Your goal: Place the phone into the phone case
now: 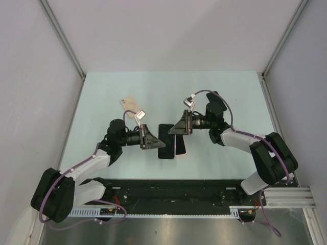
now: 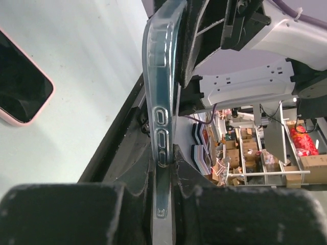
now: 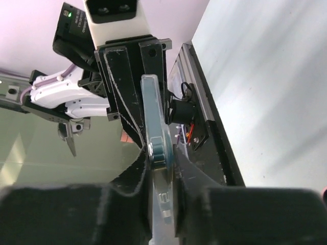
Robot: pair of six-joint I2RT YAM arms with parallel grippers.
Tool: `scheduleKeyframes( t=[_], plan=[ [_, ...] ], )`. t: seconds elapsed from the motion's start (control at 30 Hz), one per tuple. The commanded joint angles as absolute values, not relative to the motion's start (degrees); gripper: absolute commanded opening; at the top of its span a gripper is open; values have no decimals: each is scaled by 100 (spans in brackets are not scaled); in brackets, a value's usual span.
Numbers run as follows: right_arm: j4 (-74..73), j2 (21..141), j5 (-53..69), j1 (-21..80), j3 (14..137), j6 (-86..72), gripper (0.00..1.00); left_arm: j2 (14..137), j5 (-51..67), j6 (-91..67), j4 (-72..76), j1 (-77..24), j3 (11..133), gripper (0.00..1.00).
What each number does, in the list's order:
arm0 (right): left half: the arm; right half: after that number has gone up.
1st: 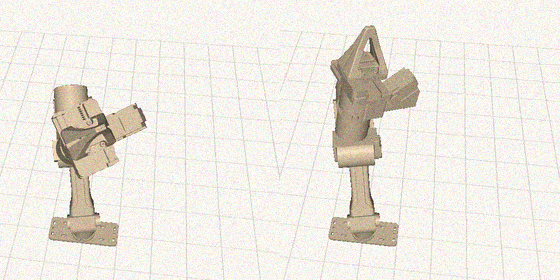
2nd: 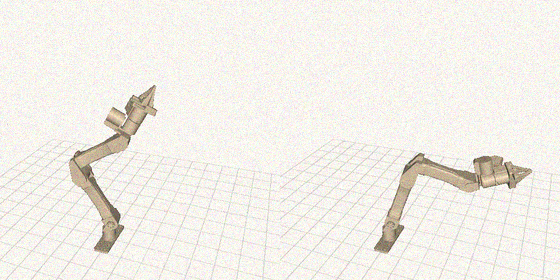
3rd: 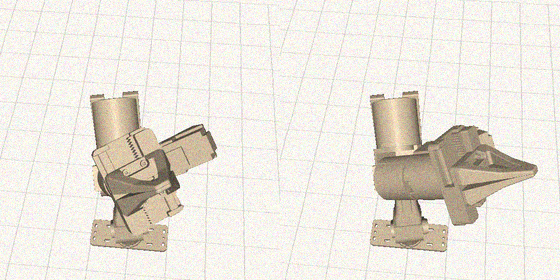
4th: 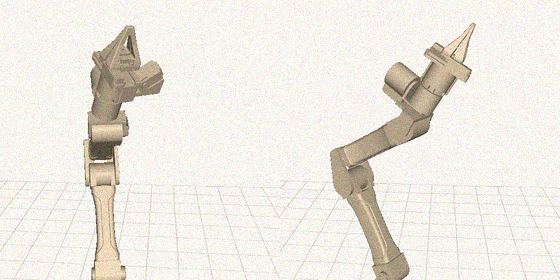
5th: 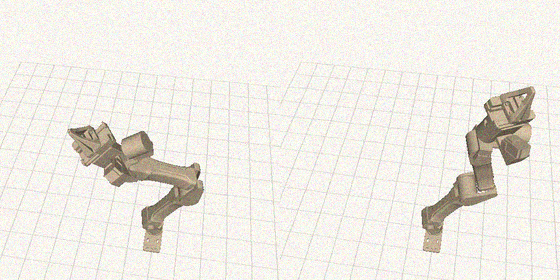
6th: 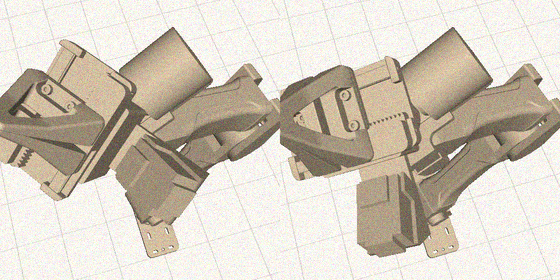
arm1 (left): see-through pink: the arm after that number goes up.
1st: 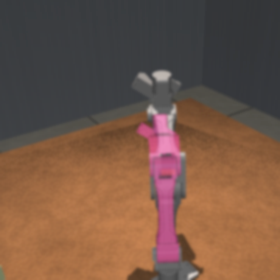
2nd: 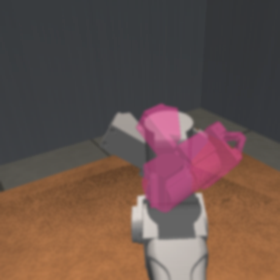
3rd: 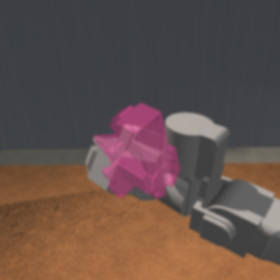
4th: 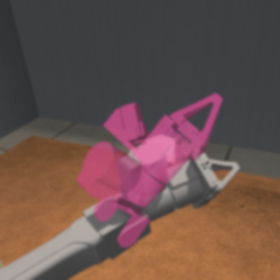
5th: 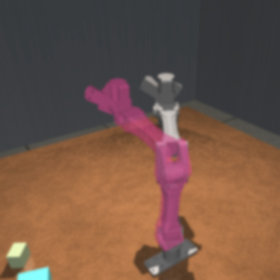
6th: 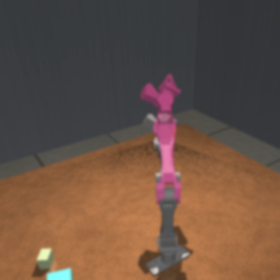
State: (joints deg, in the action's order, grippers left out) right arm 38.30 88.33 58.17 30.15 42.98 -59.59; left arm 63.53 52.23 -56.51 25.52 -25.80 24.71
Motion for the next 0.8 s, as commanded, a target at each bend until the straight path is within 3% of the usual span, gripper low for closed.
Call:
scheduleKeyframes(
  t=[0.0, 0.1, 0.23, 0.27, 0.3, 0.4, 0.5, 0.67, 0.77],
  plan=[
    [4113, 8596, 6047, 3120, 4456, -6222, 1, 6284, 4624, -5601, 2160, -2522, 2680, 0],
    [4000, 8526, 5740, 3120, 4456, -6267, 0, 6468, 4184, -4538, 770, -2540, 3084, 0],
    [3841, 8473, 5502, 3208, 4456, -6135, 1, 6556, 4087, -4465, 598, -2531, 3085, 0],
    [3841, 8490, 5519, 3199, 4456, -6152, 7, 6565, 4113, -4491, 624, -2531, 3059, 0],
    [3832, 8490, 5554, 3182, 4456, -6152, 21, 6583, 4148, -4596, 763, -2531, 3041, 0],
    [3631, 8420, 5599, 3155, 4456, -6047, 40, 6574, 4350, -4964, 1317, -2531, 2875, 0],
    [3691, 8376, 5695, 3190, 4430, -6055, 49, 6583, 4544, -5456, 1967, -2531, 2699, 0],
    [4332, 8244, 5704, 3120, 3973, -6502, 46, 6478, 4623, -6029, 2714, -2531, 2531, 0],
    [4789, 8226, 5722, 3050, 3710, -6670, 33, 6381, 4570, -6257, 2970, -2522, 2452, 0]
  ],
)
